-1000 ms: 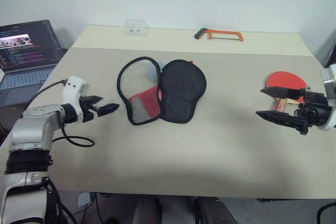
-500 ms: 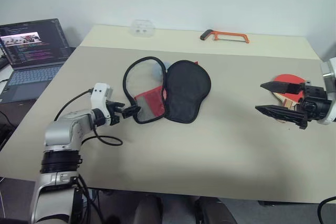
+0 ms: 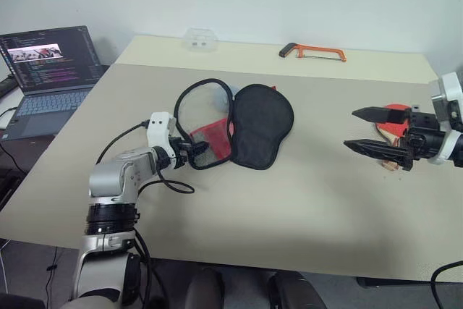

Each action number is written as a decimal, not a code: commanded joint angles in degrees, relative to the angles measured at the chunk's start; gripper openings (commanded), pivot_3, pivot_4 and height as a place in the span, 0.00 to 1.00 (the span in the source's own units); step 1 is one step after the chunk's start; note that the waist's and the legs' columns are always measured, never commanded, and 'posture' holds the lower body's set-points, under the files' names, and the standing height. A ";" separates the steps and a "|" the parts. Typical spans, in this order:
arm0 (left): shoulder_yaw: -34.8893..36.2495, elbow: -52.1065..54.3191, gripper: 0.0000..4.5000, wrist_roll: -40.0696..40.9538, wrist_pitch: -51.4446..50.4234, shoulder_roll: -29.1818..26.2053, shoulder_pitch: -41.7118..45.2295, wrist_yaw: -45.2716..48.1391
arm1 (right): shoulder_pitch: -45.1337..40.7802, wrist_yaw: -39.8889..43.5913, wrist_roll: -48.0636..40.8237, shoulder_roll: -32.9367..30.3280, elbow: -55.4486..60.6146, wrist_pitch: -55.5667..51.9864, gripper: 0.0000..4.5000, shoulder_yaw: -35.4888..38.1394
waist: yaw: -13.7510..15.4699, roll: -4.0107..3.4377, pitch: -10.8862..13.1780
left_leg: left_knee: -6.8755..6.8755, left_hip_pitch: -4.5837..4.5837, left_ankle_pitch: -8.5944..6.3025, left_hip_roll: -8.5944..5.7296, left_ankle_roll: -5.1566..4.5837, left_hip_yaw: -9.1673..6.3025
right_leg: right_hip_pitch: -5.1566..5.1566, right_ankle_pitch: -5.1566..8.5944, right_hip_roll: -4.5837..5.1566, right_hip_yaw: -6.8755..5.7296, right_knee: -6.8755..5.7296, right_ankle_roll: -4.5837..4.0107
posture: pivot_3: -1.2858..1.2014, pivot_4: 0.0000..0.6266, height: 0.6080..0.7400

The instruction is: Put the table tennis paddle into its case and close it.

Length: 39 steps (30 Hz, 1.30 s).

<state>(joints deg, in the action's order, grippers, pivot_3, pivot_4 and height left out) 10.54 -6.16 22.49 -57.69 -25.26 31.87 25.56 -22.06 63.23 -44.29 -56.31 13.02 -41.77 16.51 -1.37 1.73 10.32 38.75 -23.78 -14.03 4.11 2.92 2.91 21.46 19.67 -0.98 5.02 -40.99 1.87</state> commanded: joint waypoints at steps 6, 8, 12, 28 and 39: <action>0.45 4.83 0.14 0.66 -1.56 0.34 -2.39 -1.84 | -3.22 0.63 1.06 0.10 -0.97 1.97 1.00 -0.89 | -0.16 0.00 0.00 | -0.01 0.00 0.00 -0.11 -0.01 -0.13 | -0.03 0.01 0.05 -0.03 0.02 0.02 | 0.52 0.24 1.00; 0.51 5.26 0.00 0.53 -0.93 0.79 -2.23 -2.29 | -3.59 0.66 1.29 0.30 -1.26 2.29 1.00 -1.31 | -0.15 0.00 0.00 | -0.01 -0.01 0.00 -0.14 -0.01 -0.19 | -0.05 0.01 0.07 -0.06 0.04 0.02 | 0.52 0.24 1.00; 0.01 7.51 0.00 1.06 1.21 1.99 -1.20 -2.08 | -3.91 0.63 1.58 0.64 -1.42 2.70 1.00 -1.72 | -0.14 0.00 0.00 | -0.01 -0.05 -0.01 -0.22 -0.01 -0.26 | -0.05 0.02 0.11 -0.08 0.05 0.04 | 0.52 0.24 1.00; -7.06 3.47 0.00 -3.58 8.19 14.25 7.16 -10.13 | -3.45 -0.12 2.42 1.20 -0.20 2.87 1.00 -0.75 | -0.15 0.01 0.01 | -0.02 -0.10 -0.01 -0.32 -0.01 -0.39 | -0.08 0.03 0.13 -0.11 0.13 0.07 | 0.52 0.24 1.00; -8.01 -3.35 0.00 -8.17 15.19 23.00 12.24 -18.01 | -2.91 -0.74 2.24 1.14 0.59 3.07 1.00 -0.48 | -0.14 0.03 0.02 | -0.03 -0.12 0.00 -0.38 -0.01 -0.42 | -0.09 0.03 0.14 -0.09 0.16 0.09 | 0.52 0.24 1.00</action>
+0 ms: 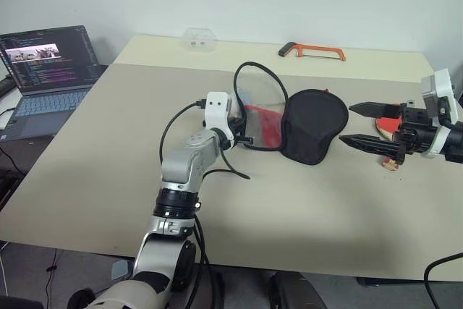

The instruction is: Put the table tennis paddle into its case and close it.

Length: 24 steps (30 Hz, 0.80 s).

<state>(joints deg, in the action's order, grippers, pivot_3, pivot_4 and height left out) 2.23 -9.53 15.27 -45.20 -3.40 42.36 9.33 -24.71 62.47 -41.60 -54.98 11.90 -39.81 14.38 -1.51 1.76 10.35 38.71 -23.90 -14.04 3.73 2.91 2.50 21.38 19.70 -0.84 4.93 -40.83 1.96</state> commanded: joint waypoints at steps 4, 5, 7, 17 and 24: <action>0.95 -1.13 0.00 -2.62 5.48 4.84 2.87 -7.12 | -0.51 0.10 -0.47 -0.33 1.67 1.25 1.00 1.61 | -0.01 0.02 0.01 | -0.02 0.00 0.00 -0.01 0.00 -0.01 | 0.00 0.01 0.00 0.00 0.03 0.01 | 0.52 0.24 1.00; 1.07 -1.17 0.00 -3.00 5.96 5.59 2.85 -8.29 | -0.53 0.14 -0.48 -0.36 1.69 1.27 1.00 1.60 | -0.01 0.02 0.01 | -0.02 -0.01 0.00 -0.02 0.00 0.00 | 0.00 0.01 0.00 0.00 0.04 0.01 | 0.52 0.24 1.00; 1.84 -1.08 0.00 -3.73 7.05 7.33 2.69 -11.54 | -0.56 0.16 -0.50 -0.40 1.75 1.29 1.00 1.58 | -0.01 0.02 0.01 | -0.02 -0.01 0.00 -0.02 0.00 0.00 | 0.00 0.01 0.00 0.01 0.05 0.02 | 0.52 0.24 1.00; 1.80 -1.62 0.00 -4.97 10.70 15.40 4.61 -21.87 | -0.98 0.11 -0.57 -0.70 1.83 1.00 1.00 1.54 | -0.01 0.05 0.03 | -0.06 -0.01 0.00 -0.04 0.01 -0.01 | 0.00 0.00 0.00 0.03 0.08 0.03 | 0.52 0.24 1.00; -0.79 2.03 0.00 -1.76 5.73 17.70 2.67 -23.18 | -0.09 0.04 -0.64 -1.63 2.36 0.65 1.00 2.49 | 0.02 0.05 0.03 | -0.08 -0.01 0.01 -0.05 0.03 -0.02 | 0.00 0.01 0.01 0.02 0.10 0.04 | 0.52 0.24 1.00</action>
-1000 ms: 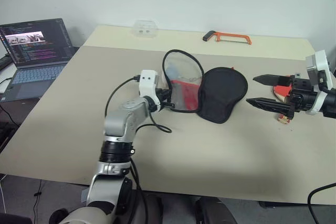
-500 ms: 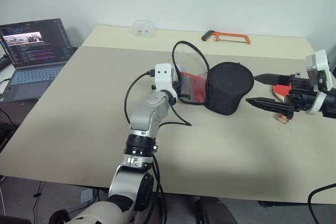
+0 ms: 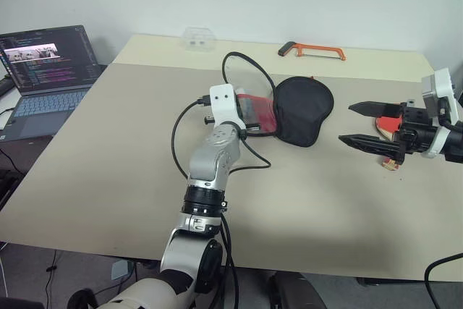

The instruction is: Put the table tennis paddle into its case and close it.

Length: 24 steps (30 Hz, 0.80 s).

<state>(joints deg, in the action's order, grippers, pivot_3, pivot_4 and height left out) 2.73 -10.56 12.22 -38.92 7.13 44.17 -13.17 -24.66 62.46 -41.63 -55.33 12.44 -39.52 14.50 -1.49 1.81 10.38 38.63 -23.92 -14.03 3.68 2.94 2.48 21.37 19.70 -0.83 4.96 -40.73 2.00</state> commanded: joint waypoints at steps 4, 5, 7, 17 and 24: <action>-1.37 -0.82 0.00 3.01 0.63 8.55 3.00 -1.77 | -0.28 -0.04 -0.62 -1.52 1.89 0.10 1.00 2.34 | 0.00 0.00 0.00 | -0.01 0.01 0.01 0.00 0.01 0.00 | 0.00 0.00 0.00 0.00 0.00 0.00 | 0.52 0.24 1.00; -1.50 -1.72 0.00 3.44 1.03 9.00 3.70 -1.95 | -0.30 0.00 -0.63 -1.62 1.87 0.06 1.00 2.35 | 0.00 0.00 0.00 | -0.01 0.02 0.01 0.00 0.01 0.00 | -0.01 0.00 0.00 0.00 0.00 0.00 | 0.52 0.24 1.00; -1.71 -3.81 0.00 4.60 1.86 10.19 5.35 -1.85 | -0.37 0.10 -0.66 -1.88 1.83 -0.04 1.00 2.38 | 0.01 0.00 0.00 | -0.01 0.01 0.01 -0.01 0.01 0.00 | -0.01 0.00 0.00 0.00 0.01 0.00 | 0.52 0.24 1.00; -3.12 -14.45 0.00 7.76 8.53 12.49 11.43 -1.53 | -0.56 0.31 -1.04 -3.15 2.20 -0.58 1.00 2.46 | -0.01 0.01 0.00 | -0.15 0.02 0.05 -0.03 0.09 0.03 | 0.00 0.00 0.00 0.01 0.12 0.01 | 0.52 0.24 1.00; -3.71 -18.65 0.00 10.13 11.10 13.46 15.07 -0.34 | -0.59 0.21 -0.92 -3.25 2.20 -0.54 1.00 2.48 | 0.09 0.00 0.00 | -0.56 0.02 0.13 -0.07 0.22 0.10 | -0.02 -0.03 0.03 0.04 0.57 0.05 | 0.52 0.24 1.00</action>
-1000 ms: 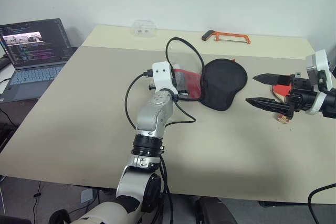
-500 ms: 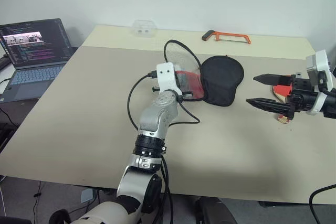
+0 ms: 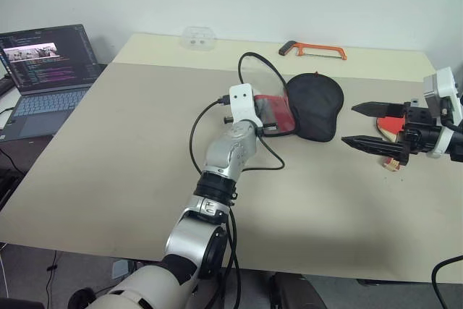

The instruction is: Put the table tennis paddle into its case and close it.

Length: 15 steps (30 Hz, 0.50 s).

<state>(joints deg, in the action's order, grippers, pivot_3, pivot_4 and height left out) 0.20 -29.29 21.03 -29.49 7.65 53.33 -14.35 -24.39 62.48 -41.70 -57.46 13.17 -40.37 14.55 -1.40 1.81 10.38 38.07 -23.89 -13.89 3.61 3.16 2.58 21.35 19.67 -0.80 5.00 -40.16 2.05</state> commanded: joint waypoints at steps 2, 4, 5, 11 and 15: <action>-1.95 0.68 0.00 1.83 1.37 13.01 5.93 1.28 | -0.86 0.10 -0.75 -0.99 1.48 0.40 1.00 2.26 | 0.08 0.00 0.00 | -0.12 -0.02 0.01 0.02 0.01 0.02 | 0.01 0.00 0.00 -0.01 0.16 0.00 | 0.52 0.24 1.00; -2.45 1.25 0.00 2.43 0.94 13.00 5.64 1.10 | -0.85 0.04 -0.70 -0.92 1.45 0.44 1.00 2.20 | 0.19 0.00 0.00 | -0.15 -0.07 0.01 0.02 0.02 0.00 | 0.02 0.00 0.01 0.00 0.24 0.00 | 0.52 0.24 1.00; -2.81 1.81 0.00 2.77 0.43 13.04 5.25 1.04 | -0.84 0.03 -0.66 -0.86 1.41 0.49 1.00 2.15 | 0.26 0.00 0.00 | -0.15 -0.08 0.01 0.02 0.02 -0.01 | 0.02 0.00 0.01 0.00 0.26 0.00 | 0.52 0.24 1.00; -5.07 7.13 0.00 5.28 -4.56 12.26 3.32 0.79 | -1.40 0.28 -0.16 -0.69 0.69 0.88 1.00 1.32 | 0.53 0.00 0.00 | -0.11 -0.06 0.01 -0.01 0.01 -0.02 | 0.01 -0.03 0.03 0.00 0.20 0.03 | 0.52 0.24 1.00; -5.96 12.99 0.00 7.88 -10.19 10.30 1.67 0.88 | -1.58 0.55 -0.09 -0.76 0.49 0.95 1.00 1.23 | 0.52 -0.01 0.00 | -0.11 -0.04 0.01 -0.01 0.02 -0.02 | 0.01 -0.03 0.02 0.03 0.19 0.04 | 0.52 0.24 1.00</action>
<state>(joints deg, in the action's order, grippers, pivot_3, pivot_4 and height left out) -5.25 -20.94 27.26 -37.62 7.67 53.52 -13.64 -24.83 62.56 -41.61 -57.46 13.10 -40.31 14.50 -0.89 1.81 10.38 37.96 -23.93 -13.88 3.61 3.18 2.56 21.36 19.64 -0.78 5.02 -39.96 2.10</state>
